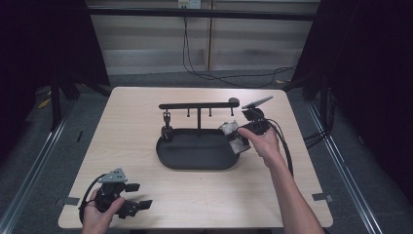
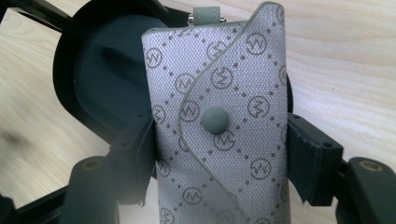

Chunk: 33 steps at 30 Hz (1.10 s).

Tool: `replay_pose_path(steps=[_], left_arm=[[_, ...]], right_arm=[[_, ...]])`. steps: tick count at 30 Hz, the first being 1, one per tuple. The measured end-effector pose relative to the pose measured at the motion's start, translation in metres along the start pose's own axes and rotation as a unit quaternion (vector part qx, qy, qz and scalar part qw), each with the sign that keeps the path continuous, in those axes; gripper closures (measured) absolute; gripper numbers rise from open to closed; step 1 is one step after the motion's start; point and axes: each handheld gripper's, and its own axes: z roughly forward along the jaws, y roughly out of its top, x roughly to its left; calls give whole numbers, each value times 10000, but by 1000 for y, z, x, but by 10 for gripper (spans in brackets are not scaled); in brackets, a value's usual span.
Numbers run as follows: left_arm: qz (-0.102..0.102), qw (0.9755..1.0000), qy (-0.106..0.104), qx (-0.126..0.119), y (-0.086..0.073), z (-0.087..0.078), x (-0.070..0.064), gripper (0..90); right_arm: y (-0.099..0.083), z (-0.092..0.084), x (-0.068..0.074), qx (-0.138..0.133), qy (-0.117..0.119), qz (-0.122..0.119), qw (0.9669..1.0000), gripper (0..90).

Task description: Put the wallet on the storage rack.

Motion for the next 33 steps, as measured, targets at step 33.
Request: replay_pose_path(steps=[33], left_arm=[[-25, 10000, -1, 23, 1, 2, 1, 173]], right_arm=[[-6, 57, -4, 90, 100, 320, 9994, 323]])
